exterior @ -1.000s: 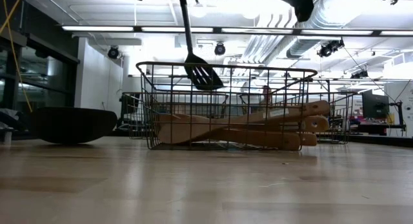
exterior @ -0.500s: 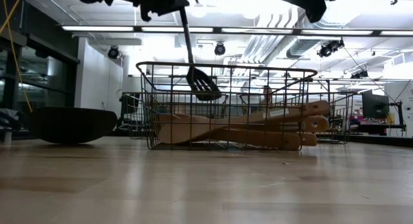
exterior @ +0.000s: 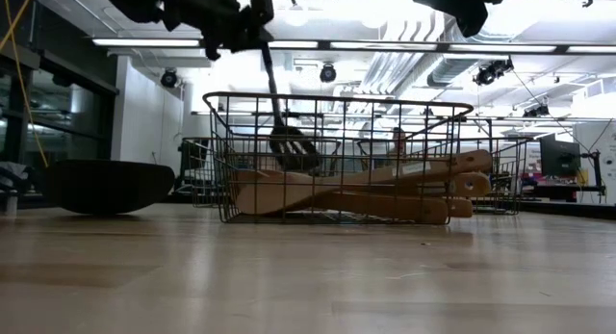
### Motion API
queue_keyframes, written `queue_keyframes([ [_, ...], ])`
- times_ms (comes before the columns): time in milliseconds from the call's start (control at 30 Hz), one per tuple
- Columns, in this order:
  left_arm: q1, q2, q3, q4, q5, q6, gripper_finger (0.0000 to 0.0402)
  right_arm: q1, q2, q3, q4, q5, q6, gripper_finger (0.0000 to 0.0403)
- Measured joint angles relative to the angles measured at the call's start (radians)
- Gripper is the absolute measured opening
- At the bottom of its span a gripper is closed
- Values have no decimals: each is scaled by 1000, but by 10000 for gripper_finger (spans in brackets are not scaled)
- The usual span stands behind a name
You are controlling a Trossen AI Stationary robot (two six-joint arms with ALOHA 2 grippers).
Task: Pick & Place Kitchen Items
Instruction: Put the black slotted spatula into the top left wire basket
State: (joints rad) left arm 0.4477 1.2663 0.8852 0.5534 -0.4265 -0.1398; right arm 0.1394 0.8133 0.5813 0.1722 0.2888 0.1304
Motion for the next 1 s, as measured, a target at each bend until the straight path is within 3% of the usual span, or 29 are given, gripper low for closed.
queue_keyframes([
  [433,87,96,0,-10,-21,-172,74,0,4,0,-12,0,17,193],
  [733,165,128,0,-80,60,-310,74,0,4,0,-58,0,45,193],
  [1000,243,127,0,-109,213,-398,74,0,4,-10,-65,0,61,193],
])
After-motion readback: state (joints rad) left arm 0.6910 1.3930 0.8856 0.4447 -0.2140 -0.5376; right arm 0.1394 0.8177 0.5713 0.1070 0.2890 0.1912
